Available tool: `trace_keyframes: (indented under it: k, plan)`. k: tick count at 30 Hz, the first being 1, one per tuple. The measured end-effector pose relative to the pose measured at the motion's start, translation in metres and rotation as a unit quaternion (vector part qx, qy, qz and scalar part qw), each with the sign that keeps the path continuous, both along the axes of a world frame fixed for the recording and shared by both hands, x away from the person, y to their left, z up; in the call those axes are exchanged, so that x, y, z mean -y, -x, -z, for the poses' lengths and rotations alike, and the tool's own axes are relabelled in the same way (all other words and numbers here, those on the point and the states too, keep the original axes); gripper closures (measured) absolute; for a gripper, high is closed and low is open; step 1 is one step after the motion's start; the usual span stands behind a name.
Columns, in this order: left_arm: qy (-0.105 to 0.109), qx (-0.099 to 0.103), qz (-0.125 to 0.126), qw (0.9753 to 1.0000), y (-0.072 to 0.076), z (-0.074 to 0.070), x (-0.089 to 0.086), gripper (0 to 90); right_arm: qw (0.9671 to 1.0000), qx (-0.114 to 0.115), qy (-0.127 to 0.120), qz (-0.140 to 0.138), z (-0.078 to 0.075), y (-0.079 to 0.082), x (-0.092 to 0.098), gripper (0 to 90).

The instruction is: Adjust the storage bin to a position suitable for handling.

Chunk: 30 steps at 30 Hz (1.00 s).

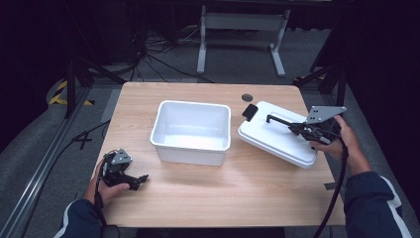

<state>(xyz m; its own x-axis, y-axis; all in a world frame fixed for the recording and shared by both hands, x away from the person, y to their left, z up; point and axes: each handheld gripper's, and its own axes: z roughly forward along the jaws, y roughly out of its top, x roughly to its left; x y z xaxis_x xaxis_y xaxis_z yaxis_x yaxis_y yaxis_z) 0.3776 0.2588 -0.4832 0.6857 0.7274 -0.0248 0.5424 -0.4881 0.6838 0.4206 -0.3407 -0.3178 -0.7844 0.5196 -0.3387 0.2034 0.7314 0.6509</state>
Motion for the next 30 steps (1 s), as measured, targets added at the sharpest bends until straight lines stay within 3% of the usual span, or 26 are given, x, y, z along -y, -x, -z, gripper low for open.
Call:
trace_keyframes:
  k: [21,30]
  plan:
    - [0.001,0.001,-0.001,1.0000,0.000,0.000,0.000,0.2,0.9987,-0.049,0.009,0.008,0.060,-0.019,-0.012,84.2]
    - [0.002,0.001,-0.002,1.0000,0.000,0.000,0.000,0.2,0.9980,-0.059,0.000,0.025,0.077,-0.021,-0.010,84.0]
